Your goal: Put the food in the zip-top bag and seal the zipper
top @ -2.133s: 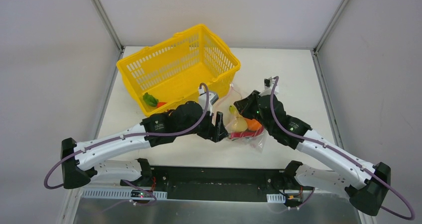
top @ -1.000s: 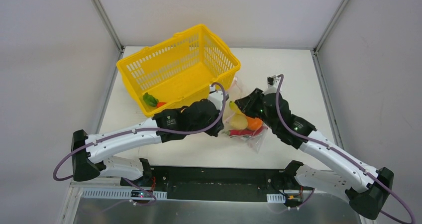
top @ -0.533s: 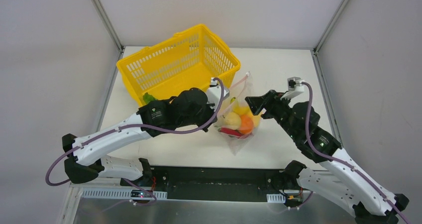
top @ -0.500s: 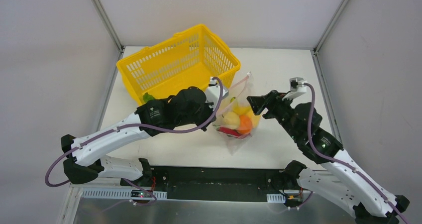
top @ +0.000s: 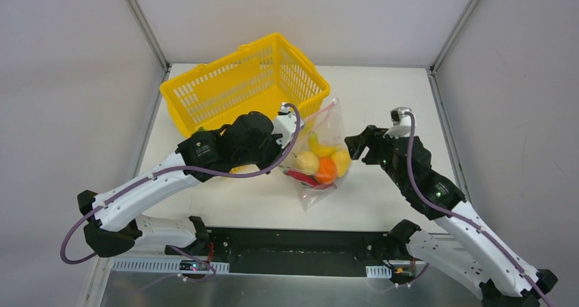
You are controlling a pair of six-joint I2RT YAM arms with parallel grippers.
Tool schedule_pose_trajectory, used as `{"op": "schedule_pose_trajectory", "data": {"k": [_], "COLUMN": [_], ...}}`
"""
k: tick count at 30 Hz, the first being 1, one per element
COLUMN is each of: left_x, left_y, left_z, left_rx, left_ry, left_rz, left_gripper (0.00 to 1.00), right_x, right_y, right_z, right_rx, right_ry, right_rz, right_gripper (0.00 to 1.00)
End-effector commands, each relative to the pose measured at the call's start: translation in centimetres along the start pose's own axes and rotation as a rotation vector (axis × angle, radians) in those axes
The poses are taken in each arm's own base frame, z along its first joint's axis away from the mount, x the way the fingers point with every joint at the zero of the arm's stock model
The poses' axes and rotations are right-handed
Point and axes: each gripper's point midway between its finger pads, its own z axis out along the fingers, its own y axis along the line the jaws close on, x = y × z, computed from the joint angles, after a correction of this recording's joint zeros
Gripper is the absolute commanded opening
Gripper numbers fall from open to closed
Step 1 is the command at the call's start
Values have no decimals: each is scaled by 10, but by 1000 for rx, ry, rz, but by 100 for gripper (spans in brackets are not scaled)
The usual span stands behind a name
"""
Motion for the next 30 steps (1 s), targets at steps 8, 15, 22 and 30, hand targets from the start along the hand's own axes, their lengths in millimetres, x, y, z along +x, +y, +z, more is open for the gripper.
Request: {"op": "schedule_pose_trajectory", "data": {"k": [8, 15, 22, 30], "left_x": [-12, -16, -18, -14], "left_y": [19, 19, 14, 14], "left_z": [-4, -1, 3, 3], "left_rx": [-71, -63, -33, -22], "left_ry": [-54, -58, -66, -48], "left_rz": [23, 45, 41, 69], "left_gripper": [0, 0, 0, 0], "right_x": [53, 44, 29, 5], "right_y": [-18, -34, -45, -35], "right_z": [18, 21, 26, 24], "right_rx": [-72, -72, -12, -87], "right_ry": [253, 151, 78, -60], "right_rz": [201, 191, 181, 131], "right_gripper": [67, 62, 63, 72]}}
